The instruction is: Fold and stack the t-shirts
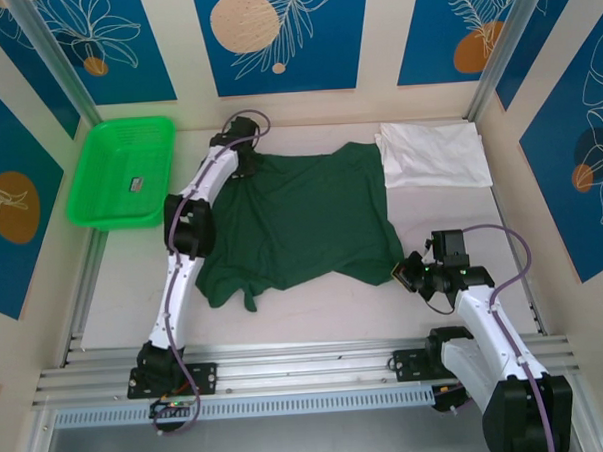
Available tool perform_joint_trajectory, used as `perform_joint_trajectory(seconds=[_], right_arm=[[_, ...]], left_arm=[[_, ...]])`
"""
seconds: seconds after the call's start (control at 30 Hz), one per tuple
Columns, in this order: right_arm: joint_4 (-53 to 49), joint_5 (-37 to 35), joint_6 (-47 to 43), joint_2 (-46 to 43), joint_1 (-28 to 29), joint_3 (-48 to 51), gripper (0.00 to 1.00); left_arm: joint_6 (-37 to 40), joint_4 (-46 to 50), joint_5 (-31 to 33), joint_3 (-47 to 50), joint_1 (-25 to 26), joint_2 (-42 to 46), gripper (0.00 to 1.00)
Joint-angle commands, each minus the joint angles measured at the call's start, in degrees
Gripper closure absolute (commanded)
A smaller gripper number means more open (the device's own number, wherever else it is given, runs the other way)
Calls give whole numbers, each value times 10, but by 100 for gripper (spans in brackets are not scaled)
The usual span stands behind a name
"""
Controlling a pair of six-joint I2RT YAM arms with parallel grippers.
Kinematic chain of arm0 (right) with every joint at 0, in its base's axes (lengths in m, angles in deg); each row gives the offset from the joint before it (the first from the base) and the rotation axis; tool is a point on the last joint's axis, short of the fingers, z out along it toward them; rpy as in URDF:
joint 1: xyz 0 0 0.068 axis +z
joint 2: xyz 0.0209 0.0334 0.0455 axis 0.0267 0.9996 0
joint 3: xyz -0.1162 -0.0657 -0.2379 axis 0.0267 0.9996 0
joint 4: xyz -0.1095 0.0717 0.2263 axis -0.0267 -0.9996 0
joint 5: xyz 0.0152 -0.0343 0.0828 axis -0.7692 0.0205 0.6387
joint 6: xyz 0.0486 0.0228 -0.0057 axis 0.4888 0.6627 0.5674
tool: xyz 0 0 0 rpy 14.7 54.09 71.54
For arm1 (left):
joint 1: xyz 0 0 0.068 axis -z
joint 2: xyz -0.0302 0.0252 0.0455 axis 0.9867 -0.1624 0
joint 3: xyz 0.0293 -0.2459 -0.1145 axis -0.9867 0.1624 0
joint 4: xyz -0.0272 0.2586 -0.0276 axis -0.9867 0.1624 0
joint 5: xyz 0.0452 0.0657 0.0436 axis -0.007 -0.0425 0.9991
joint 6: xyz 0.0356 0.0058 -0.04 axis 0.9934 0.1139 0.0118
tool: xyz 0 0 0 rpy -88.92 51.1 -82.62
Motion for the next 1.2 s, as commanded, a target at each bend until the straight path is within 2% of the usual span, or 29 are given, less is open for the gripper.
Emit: perform_joint_trajectory(seconds=[0.0, 0.17, 0.27, 0.4, 0.5, 0.57, 0.63, 0.73, 0.87, 0.93, 1.03, 1.1, 1.17], right_arm=[[17, 15, 8, 19, 3, -2, 100], [42, 7, 20, 74, 24, -26, 100], [52, -3, 25, 105, 41, -41, 100], [65, -26, 22, 143, 63, -61, 100], [80, -28, 19, 167, 73, -71, 100], [76, -32, 19, 173, 76, -74, 100], [81, -38, 19, 167, 76, -68, 100], [79, -51, 16, 152, 76, -62, 100], [77, -65, 17, 126, 74, -53, 100], [77, -79, 15, 115, 73, -47, 100], [82, -95, 10, 98, 70, -36, 100], [89, -97, 8, 89, 65, -26, 100], [97, -95, 8, 83, 63, -20, 100]], left_arm=[[22, 44, -26, -57, -45, -45, 53], [36, 15, -21, -74, -53, -30, 52], [38, 10, -53, -93, -59, -20, 49], [31, 27, -111, -91, -47, 28, 24], [25, 48, -156, -78, -23, 81, 15], [17, 53, -171, -40, -4, 137, 13], [3, 31, -179, 46, 19, 213, 13], [-34, -64, -175, 259, 53, 380, 13], [-95, -188, -148, 559, 106, 597, 22], [-124, -202, -122, 678, 127, 680, 30], [-161, -188, -114, 844, 131, 788, 42], [-190, -165, -96, 945, 131, 869, 42], [-213, -144, -83, 1019, 126, 950, 36]])
